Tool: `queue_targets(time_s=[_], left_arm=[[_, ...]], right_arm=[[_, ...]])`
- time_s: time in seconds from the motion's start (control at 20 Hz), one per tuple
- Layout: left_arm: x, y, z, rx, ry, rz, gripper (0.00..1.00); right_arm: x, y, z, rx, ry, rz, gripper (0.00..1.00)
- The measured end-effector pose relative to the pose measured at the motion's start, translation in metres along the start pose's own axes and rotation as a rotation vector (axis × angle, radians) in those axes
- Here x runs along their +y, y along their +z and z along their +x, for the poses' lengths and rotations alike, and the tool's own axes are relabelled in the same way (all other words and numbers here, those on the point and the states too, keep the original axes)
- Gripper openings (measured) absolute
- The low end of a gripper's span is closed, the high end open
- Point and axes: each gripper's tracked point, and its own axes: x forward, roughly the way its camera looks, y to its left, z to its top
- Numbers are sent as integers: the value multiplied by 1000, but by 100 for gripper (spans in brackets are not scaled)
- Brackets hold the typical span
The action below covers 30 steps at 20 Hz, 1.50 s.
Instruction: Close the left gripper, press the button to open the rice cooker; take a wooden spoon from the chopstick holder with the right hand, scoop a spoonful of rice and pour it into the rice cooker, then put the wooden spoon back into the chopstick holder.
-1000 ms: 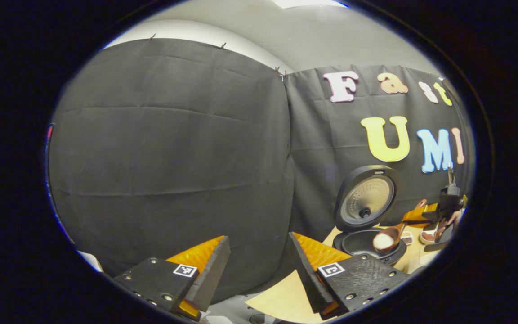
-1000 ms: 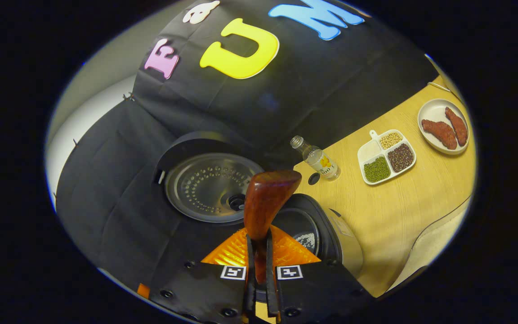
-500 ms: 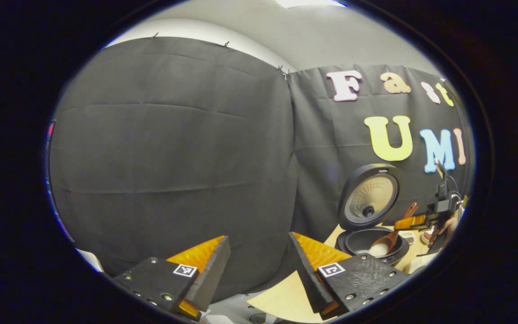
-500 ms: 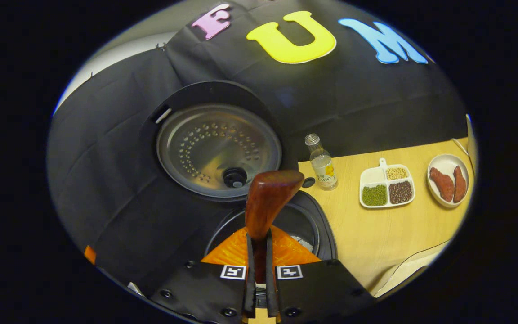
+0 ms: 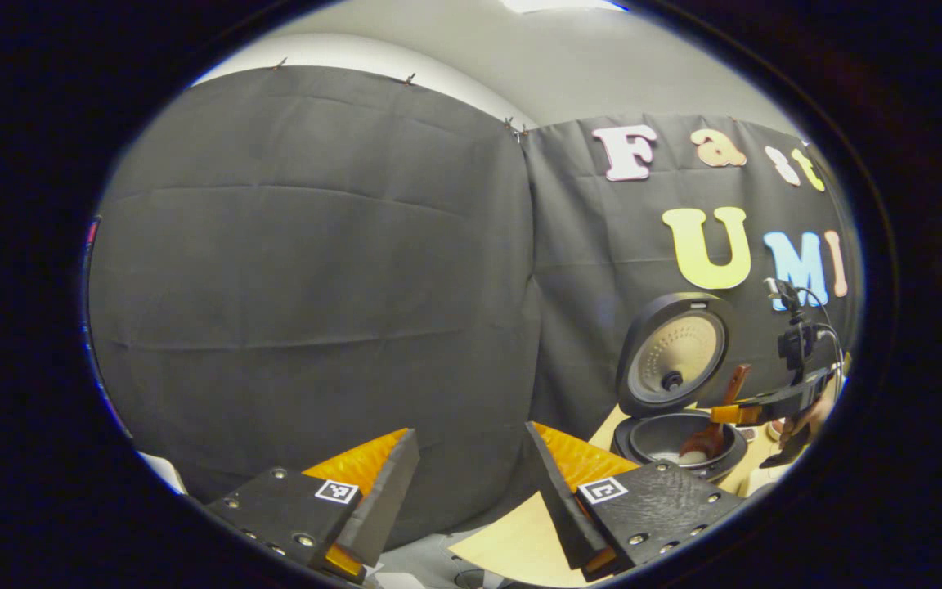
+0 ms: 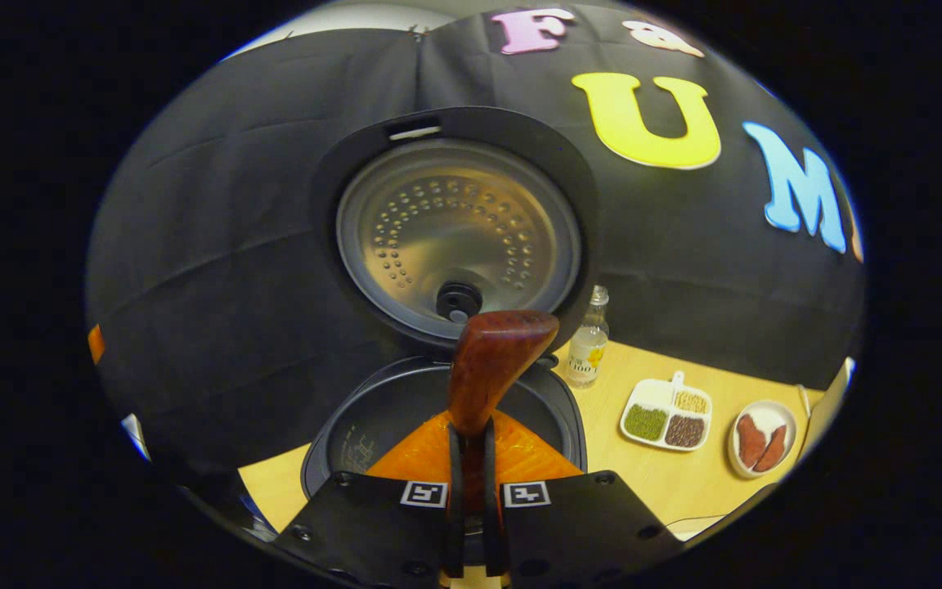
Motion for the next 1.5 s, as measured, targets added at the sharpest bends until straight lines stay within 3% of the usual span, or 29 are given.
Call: queue_targets(time_s=[0.55,0.75,0.95,1.25,1.5], left_arm=[[15,-5,-2,-2,19,-21,80],[22,-6,-2,1,32,-28,80],[25,-8,-3,-1,32,-32,82],[17,-1,-4,-9,15,-28,80],[-10,12,2,-27,-42,-20,82]], right_arm=[[36,21,-5,-108,-83,-700,11],[40,14,-4,-121,-110,-852,11],[36,10,-5,-102,-96,-729,11],[13,33,-21,-113,-64,-303,11],[-9,51,-44,-156,-4,73,11]])
